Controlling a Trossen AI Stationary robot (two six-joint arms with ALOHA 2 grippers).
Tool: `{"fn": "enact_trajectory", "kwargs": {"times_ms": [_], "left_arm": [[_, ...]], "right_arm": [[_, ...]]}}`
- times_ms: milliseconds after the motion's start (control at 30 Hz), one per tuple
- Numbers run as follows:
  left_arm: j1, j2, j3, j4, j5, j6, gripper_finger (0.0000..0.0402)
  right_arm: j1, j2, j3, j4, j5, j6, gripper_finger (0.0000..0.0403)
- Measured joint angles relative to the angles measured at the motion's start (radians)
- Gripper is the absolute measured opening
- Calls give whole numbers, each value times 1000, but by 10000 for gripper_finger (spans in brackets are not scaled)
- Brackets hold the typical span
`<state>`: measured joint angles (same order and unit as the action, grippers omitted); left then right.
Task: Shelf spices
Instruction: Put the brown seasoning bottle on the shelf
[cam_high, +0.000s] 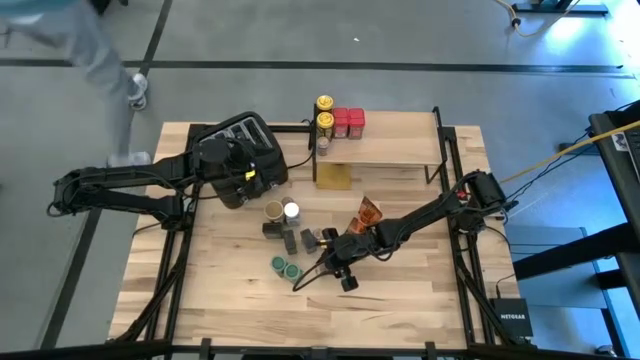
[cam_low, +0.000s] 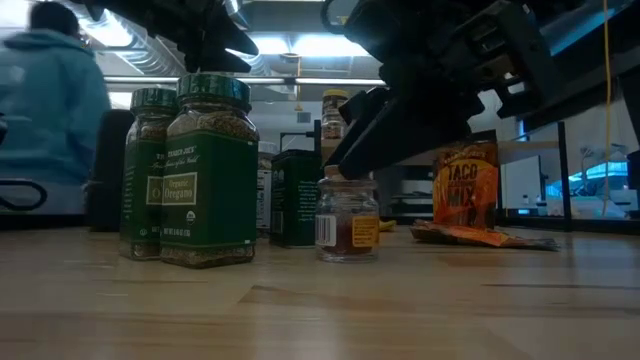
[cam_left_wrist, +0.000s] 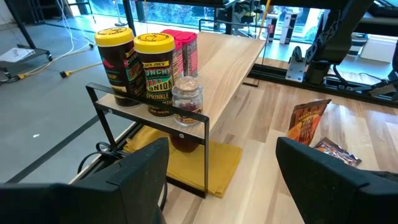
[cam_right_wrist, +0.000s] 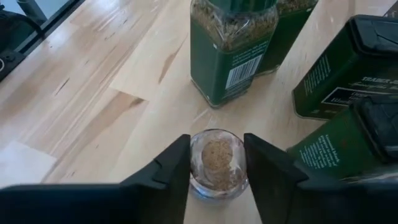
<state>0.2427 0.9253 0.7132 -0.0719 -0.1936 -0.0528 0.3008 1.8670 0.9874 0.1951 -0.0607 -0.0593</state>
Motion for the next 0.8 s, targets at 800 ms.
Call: {"fn": "enact_trajectory", "kwargs": {"times_ms": [800], "left_arm": [[0,0,0,0,0,0,290]], "right_arm": [[0,4,-4,-42,17,28,274]]}}
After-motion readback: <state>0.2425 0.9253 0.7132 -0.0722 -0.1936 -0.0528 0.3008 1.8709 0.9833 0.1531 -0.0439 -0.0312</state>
